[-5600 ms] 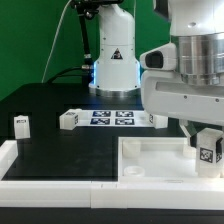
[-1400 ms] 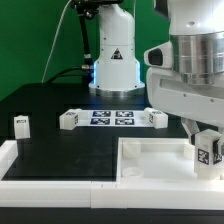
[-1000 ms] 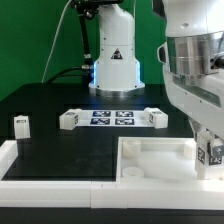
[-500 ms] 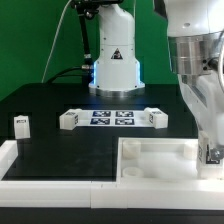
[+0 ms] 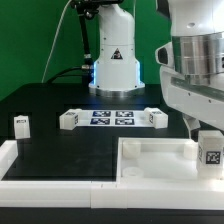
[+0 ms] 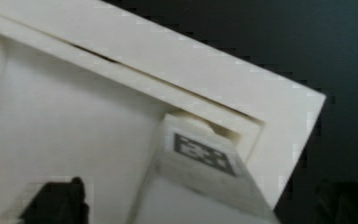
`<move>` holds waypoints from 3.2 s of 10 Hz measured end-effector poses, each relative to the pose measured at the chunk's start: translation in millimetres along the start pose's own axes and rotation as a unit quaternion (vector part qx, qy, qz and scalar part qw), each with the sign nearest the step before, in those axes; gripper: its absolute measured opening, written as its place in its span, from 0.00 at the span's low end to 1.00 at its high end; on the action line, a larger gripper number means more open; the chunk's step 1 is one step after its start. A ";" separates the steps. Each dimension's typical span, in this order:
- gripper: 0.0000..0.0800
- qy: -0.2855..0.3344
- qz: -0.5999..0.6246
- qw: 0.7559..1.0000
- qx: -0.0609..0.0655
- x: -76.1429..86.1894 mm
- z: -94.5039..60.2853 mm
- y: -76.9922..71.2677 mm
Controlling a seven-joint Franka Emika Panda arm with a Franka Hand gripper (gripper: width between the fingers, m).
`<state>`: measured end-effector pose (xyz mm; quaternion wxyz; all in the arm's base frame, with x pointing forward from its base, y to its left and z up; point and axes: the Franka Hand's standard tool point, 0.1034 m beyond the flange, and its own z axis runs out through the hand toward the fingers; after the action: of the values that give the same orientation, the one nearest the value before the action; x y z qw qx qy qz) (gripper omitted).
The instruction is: Assemble one leg
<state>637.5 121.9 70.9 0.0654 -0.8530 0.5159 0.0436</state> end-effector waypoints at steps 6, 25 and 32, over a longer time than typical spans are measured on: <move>0.81 0.009 -0.351 0.936 -0.014 1.9 2.1 2.4; 0.38 0.055 -0.176 0.982 -0.041 23.3 -3.3 15.5; 0.66 0.079 -0.071 0.993 -0.056 36.8 -6.3 27.0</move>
Offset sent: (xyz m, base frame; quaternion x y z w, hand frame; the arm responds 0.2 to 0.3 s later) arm 0.0031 0.0024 -0.0030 -0.0117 -0.0010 -0.2595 0.9657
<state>630.7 76.4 70.1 -0.0210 -0.8905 0.4545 0.0000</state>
